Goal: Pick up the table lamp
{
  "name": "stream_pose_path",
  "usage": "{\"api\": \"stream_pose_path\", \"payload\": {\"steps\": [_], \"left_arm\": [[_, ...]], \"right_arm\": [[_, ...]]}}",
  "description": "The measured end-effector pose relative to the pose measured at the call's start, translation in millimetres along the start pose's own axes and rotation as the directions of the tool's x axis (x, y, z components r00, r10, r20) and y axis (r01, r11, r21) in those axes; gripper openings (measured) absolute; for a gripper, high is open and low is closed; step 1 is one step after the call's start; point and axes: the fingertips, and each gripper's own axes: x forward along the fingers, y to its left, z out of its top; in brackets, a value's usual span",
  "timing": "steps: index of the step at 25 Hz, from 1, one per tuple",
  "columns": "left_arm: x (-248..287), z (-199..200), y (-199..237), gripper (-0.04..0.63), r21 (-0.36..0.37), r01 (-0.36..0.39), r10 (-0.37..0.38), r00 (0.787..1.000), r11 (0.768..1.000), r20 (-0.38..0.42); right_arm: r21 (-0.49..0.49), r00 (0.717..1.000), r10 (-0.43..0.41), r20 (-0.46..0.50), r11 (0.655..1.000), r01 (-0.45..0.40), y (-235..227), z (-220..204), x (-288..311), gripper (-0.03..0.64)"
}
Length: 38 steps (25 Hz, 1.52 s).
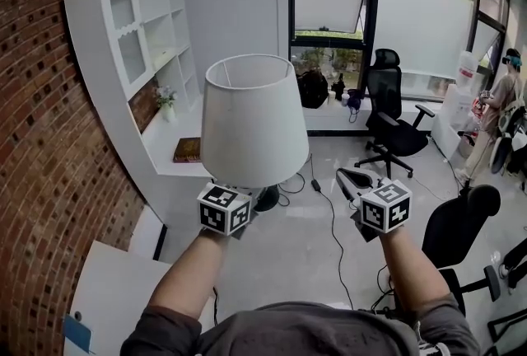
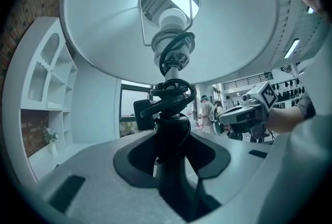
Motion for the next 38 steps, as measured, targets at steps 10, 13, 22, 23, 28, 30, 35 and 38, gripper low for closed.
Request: {"api": "stream_pose_path", "payload": {"steps": [10,13,22,23,28,30,35,38], "left_arm": [[8,16,-6,0.14,0.021,0.023,-0.023,1.0,1.0,-0.002],[7,21,-3,0.14,0.026,0.018,-0.018,1.0,0.999,-0.001],[2,28,9,0.14,0.019,0.005,-0.005,1.0,1.0,0.006],[1,28,9,0.14,0.019,0.004,-0.004,1.0,1.0,0.006],[0,31,9,0.14,0.017,0.001,-0.002,1.0,1.0,0.011],[-1,32,12,0.14,0.016,0.001,-0.002,1.0,1.0,0.012],[0,32,16,0.14,0.017,0.002,-0.002,1.0,1.0,0.014],[1,31,15,0.14,0.019,0.003,-0.003,1.0,1.0,0.012]], "right_arm": [[0.01,1.0,-0.023,0.012,1.0,0.023,-14,9,3,-0.006],[0.016,1.0,-0.023,0.015,1.0,0.023,-16,13,6,-0.006],[0.009,1.0,-0.017,0.016,1.0,0.017,-15,21,16,-0.008],[0.008,1.0,-0.016,0.017,1.0,0.016,-15,22,16,-0.008],[0.014,1.0,-0.011,0.018,1.0,0.011,-15,22,17,-0.008],[0.018,1.0,-0.01,0.015,1.0,0.009,-14,23,20,-0.008],[0.015,1.0,-0.011,0.013,1.0,0.01,-14,24,27,-0.008],[0.018,1.0,-0.011,0.016,1.0,0.011,-16,24,26,-0.008]]}}
